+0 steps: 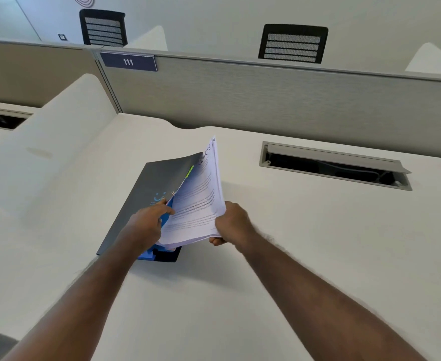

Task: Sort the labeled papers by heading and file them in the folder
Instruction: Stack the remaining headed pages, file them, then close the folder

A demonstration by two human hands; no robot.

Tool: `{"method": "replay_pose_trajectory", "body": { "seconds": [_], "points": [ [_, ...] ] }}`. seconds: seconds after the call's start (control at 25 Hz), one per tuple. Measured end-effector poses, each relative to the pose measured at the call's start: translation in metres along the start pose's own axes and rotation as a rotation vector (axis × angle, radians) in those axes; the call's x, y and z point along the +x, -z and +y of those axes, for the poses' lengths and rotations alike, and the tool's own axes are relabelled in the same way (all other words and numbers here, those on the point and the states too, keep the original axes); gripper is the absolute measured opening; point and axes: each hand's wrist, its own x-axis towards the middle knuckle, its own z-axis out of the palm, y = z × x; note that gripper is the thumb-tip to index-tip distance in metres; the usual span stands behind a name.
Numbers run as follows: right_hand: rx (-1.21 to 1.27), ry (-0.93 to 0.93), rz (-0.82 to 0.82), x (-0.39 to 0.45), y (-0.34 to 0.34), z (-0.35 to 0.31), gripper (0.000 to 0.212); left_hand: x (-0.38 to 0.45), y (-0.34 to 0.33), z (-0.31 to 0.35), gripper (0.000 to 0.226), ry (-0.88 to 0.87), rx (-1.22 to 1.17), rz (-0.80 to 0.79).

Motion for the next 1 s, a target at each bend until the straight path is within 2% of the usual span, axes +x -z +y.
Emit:
{"method": "replay_pose_trajectory", "body": {
  "seconds": [0.08, 0.16, 0.24, 0.32, 0.36, 0.44, 0.52, 0.76, 0.88, 1.0],
  "points": [
    [0.048, 0.015, -0.022, -0.003, -0.024, 0.006, 0.04, 0.002, 0.001, 0.004, 0.044, 0.006, 0.042, -0.011],
    [0.062, -0.01, -0.112, -0.002, -0.043, 0.012, 0.035, 0.001, 0.0, 0.009, 0.046, 0.005, 0.07, -0.006],
    [0.099, -0.116, -0.205, 0.004, -0.047, 0.01, 0.034, -0.001, -0.002, 0.014, 0.047, 0.015, 0.081, -0.005],
    [0.156, -0.182, -0.205, 0.015, -0.037, 0.007, 0.025, -0.007, -0.005, 0.018, 0.049, 0.006, 0.102, -0.02],
    [0.136, -0.175, -0.183, 0.021, -0.032, 0.006, 0.021, -0.01, -0.007, 0.02, 0.05, 0.004, 0.101, -0.03],
    [0.038, -0.151, -0.169, 0.029, -0.026, 0.006, 0.025, -0.015, -0.011, 0.023, 0.053, 0.012, 0.09, -0.045],
    [-0.052, -0.143, -0.199, 0.029, -0.029, 0.009, 0.028, -0.017, -0.017, 0.029, 0.054, 0.016, 0.085, -0.067],
    [-0.274, -0.153, -0.291, 0.032, -0.046, 0.012, 0.016, -0.015, -0.025, 0.043, 0.062, 0.045, -0.017, -0.075],
    [-0.325, -0.188, -0.297, 0.035, -0.039, 0.004, 0.019, -0.02, -0.02, 0.056, 0.065, 0.042, 0.043, -0.151],
    [-0.311, -0.268, -0.31, 0.037, -0.039, 0.0, 0.024, -0.034, -0.018, 0.078, 0.058, -0.003, 0.097, -0.07]
  ]
}}
